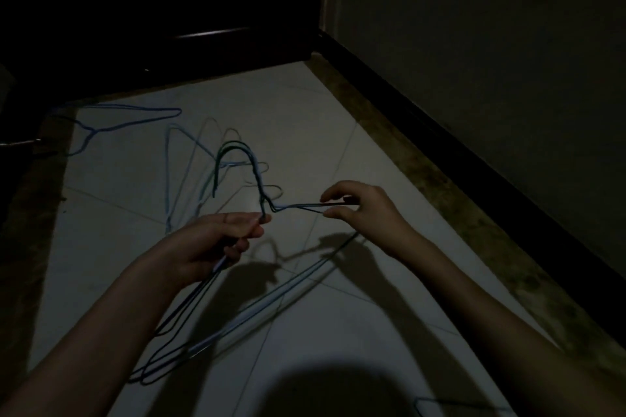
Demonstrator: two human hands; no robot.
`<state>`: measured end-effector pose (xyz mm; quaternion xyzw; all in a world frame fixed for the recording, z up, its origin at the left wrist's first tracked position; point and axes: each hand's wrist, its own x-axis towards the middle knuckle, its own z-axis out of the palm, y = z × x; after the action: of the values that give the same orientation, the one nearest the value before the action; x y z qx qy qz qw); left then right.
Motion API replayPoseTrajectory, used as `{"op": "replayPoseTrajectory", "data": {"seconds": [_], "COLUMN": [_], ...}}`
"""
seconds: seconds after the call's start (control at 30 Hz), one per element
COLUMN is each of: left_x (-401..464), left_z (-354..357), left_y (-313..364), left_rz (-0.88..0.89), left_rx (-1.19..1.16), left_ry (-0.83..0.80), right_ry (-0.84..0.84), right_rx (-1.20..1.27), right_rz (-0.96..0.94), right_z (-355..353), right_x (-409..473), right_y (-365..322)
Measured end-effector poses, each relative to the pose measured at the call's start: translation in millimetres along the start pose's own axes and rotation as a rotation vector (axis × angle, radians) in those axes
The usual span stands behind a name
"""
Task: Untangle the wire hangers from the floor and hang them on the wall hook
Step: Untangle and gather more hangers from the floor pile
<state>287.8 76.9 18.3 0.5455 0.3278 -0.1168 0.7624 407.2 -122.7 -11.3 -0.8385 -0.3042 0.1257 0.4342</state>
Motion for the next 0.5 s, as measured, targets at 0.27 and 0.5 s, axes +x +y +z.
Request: {"op": "replayPoseTrajectory", "data": {"seconds": [0.27, 0.5], "left_x": [19, 36], "left_z": [59, 98], "left_y": [-25, -39], "left_rz": [-0.059, -0.086], "left_rx": [0.131, 0.178], "left_ry": [-0.145, -0.219], "right_ry": [0.192, -0.176], "right_rx": [-0.028, -0.286], "right_rz": [0.201, 0.586], "right_z": [-42, -48], "right_x": [-99, -211], "right_y": [82, 160]}}
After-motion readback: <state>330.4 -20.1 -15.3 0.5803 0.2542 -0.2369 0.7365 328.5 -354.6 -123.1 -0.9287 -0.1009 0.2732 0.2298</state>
